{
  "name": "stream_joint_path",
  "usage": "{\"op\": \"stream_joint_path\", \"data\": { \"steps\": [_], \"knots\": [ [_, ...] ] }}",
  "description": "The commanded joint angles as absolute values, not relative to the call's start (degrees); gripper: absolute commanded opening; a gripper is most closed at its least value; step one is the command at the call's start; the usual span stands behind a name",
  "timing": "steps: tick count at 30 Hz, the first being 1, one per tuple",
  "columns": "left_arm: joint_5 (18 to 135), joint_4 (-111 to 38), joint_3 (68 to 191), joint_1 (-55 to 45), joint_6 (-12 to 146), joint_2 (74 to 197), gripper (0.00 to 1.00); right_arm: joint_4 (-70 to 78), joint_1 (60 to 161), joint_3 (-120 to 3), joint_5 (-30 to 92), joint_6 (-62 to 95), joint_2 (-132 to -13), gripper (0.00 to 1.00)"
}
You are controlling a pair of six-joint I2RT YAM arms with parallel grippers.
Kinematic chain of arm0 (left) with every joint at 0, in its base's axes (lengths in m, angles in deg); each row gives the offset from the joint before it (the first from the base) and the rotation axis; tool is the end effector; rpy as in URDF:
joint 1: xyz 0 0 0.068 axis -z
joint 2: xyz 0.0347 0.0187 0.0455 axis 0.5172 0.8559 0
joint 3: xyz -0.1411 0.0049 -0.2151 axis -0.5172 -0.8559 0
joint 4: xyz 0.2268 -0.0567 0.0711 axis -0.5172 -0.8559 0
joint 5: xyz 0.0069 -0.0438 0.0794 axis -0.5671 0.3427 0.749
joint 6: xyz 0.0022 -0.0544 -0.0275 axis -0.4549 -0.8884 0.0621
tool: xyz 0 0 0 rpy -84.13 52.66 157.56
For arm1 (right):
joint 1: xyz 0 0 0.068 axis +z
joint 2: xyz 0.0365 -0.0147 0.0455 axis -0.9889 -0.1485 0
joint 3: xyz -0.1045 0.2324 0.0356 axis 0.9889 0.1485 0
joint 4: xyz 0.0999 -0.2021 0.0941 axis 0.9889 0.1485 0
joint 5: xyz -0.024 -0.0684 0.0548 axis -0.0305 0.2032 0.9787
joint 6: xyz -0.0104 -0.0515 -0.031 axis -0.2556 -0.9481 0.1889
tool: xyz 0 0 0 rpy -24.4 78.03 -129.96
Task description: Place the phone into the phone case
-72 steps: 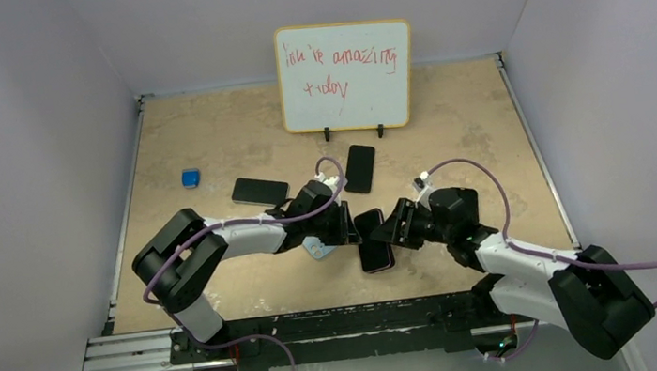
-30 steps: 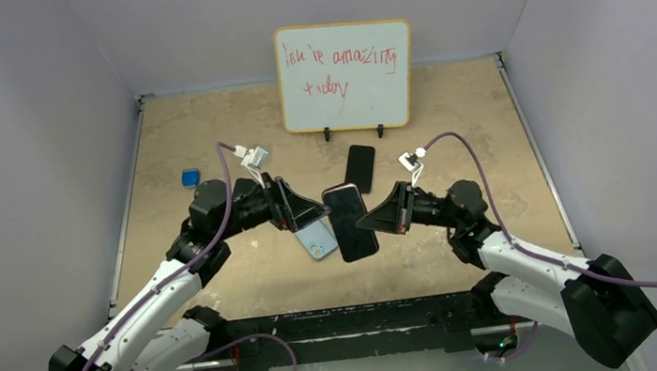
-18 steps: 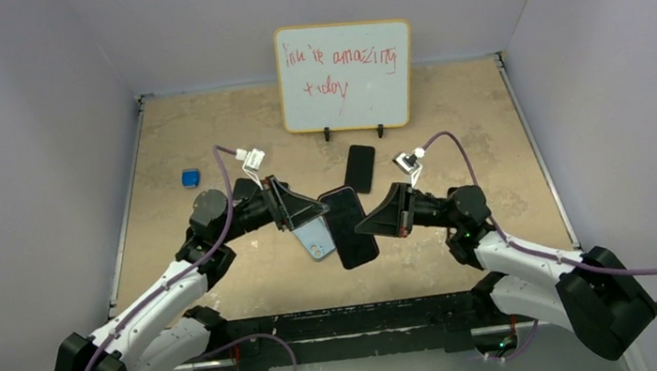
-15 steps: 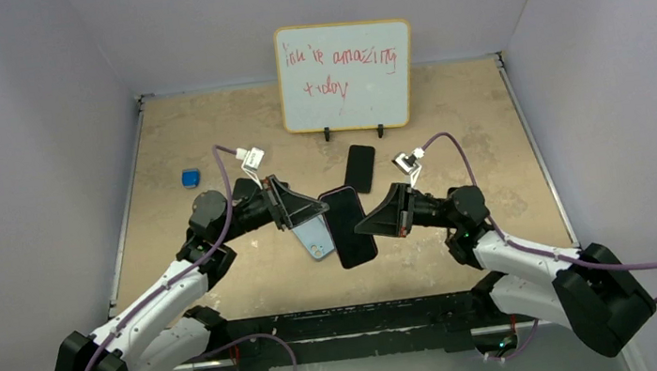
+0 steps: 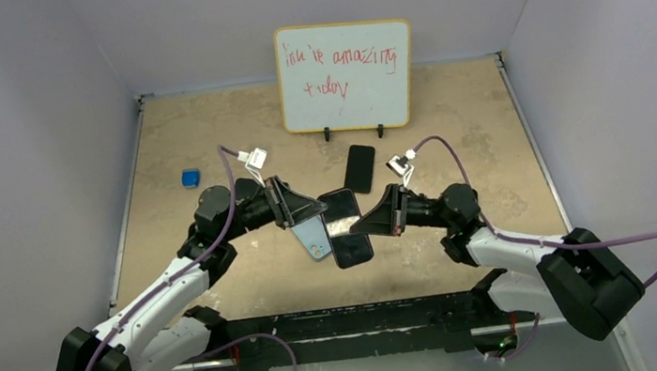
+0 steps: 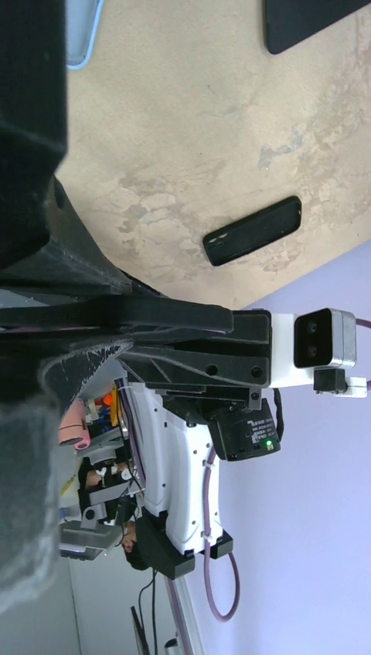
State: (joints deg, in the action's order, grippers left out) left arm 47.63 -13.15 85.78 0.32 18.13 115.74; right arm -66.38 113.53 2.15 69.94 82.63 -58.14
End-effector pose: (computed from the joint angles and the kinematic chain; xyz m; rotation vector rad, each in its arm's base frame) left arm 0.1727 -0.1379 0.2649 0.1171 1.8981 -1.6843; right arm 0.1594 0.1391 0.2332 -0.3036 1.6678 1.9731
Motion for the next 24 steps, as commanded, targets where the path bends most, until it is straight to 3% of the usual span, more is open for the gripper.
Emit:
{"op": "stream_joint_path", "data": {
  "steps": [1,3,5,13,17,22,24],
  "knots": [
    [47.3,-15.0,88.2,0.4,20.5,114.9,0.34,-73.0,113.9,0.9,65.8,86.6,-58.2,0.02],
    [47.5,-15.2,87.4,0.3,20.5,114.2,0.49,-73.6,113.9,0.6,64.5,88.1,-58.4,0.02],
    [47.6,-14.9,86.1,0.4,20.0,113.7,0.56,-74.8,113.9,0.4,63.6,89.4,-58.8,0.02],
    [46.7,-6.2,81.8,0.5,14.8,116.4,0.59,-75.7,114.0,-1.2,63.3,90.9,-62.4,0.02],
    [45.6,-4.6,81.4,0.6,14.1,119.3,0.5,-79.0,114.2,-1.5,62.9,92.8,-65.2,0.02],
    [45.2,-3.2,80.7,0.6,12.9,120.5,0.07,-84.6,114.6,-1.5,62.7,95.3,-69.3,0.09],
    [45.0,-4.7,81.1,0.6,13.0,120.5,0.0,-86.2,114.7,-1.3,63.1,95.6,-70.7,0.19]
  ]
}}
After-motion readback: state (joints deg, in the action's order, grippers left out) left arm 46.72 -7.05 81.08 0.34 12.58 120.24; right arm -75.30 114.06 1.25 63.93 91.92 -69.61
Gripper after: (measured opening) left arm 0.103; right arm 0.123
